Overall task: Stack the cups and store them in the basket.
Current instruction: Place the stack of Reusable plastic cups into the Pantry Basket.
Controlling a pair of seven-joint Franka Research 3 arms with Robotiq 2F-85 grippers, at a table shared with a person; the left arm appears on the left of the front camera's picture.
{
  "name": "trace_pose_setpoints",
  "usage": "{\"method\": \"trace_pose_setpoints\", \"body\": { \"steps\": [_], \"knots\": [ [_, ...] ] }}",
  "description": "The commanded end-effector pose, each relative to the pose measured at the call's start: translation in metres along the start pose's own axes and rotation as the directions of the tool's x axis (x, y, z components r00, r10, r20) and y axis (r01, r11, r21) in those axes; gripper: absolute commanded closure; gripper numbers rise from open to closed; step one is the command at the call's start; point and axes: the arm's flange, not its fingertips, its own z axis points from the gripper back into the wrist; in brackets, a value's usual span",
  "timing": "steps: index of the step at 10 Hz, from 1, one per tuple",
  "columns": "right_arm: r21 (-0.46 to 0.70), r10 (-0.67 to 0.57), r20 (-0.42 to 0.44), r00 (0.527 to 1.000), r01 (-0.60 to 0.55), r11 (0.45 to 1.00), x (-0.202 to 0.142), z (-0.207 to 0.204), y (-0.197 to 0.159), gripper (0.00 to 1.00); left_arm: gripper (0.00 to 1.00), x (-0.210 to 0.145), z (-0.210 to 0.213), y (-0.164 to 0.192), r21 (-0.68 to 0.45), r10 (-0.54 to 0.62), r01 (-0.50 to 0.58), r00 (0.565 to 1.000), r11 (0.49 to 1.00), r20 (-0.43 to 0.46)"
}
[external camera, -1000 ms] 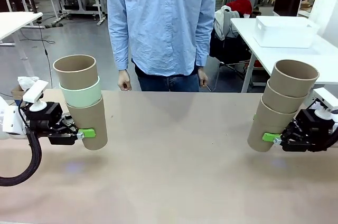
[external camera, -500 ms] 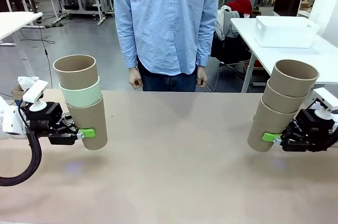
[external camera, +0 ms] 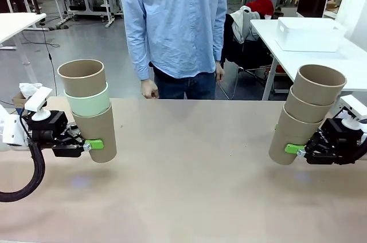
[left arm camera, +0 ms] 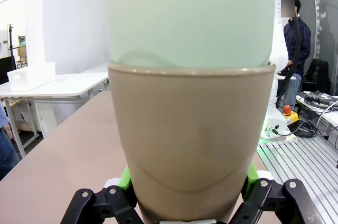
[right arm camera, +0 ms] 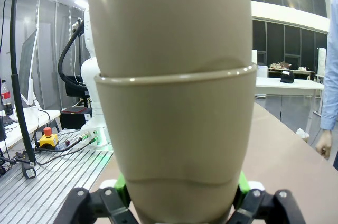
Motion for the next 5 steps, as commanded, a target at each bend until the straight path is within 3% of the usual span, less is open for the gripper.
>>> {"method": "trace_pose_setpoints", "body": {
  "steps": [1, 5],
  "knots": [
    [-0.012, 0.012, 0.012, 1.0, -0.012, 1.0, 0.0038, 0.0, -0.0016, 0.16, 0.14, 0.0045, -0.0012, -0.0001, -0.004, -0.004, 0.004, 1.0, 1.0, 0.003],
    [-0.012, 0.012, 0.012, 1.0, -0.012, 1.0, 0.0038, 0.0, -0.0016, 0.16, 0.14, 0.0045, -0.0012, -0.0001, -0.004, -0.004, 0.004, 1.0, 1.0, 0.003]
  ]
}}
